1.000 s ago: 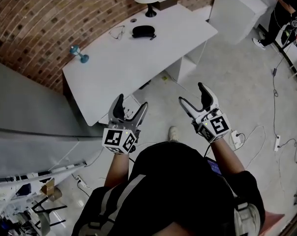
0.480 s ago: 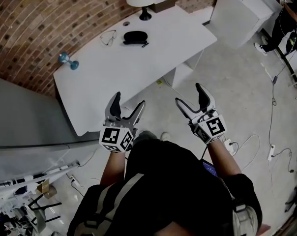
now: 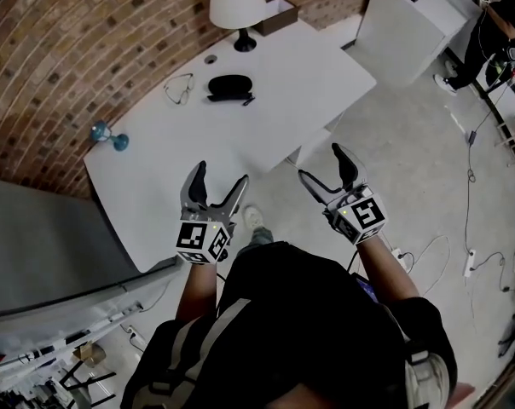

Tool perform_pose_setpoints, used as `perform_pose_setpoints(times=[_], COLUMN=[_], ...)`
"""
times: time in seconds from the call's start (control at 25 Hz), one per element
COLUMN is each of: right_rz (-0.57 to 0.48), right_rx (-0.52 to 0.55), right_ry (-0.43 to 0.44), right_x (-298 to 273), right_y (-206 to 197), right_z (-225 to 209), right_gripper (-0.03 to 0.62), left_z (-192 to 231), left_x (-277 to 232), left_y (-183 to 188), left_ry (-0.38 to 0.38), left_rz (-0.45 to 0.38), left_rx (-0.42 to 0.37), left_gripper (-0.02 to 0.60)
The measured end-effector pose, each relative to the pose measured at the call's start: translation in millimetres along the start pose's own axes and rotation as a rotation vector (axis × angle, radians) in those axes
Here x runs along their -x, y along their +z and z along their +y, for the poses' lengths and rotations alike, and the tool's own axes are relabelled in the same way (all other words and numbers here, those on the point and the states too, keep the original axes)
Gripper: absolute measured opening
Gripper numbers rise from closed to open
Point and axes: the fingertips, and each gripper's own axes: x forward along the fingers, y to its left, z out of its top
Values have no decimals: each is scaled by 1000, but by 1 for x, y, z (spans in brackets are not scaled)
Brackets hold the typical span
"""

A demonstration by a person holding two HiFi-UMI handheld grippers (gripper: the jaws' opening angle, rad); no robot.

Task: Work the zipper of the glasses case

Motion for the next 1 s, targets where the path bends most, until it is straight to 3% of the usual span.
perform_pose_setpoints(times=[0.28,0.6,1.0], right_rz=[38,101,249], right_rx=[58,100,149], right_ry=[26,76,123], right_x=[-88,-175,-232], right_y=[-3,-17,-54], right_z=[-27,-29,-40], right_gripper=[397,397,397], left_z=[63,126,161], left_x=[-56,-88,-109], left_y=[13,11,1], left_ry=[-8,-17,-32], left_rz=[-5,32,66], left_rx=[3,19,62], left_gripper=[426,425,425])
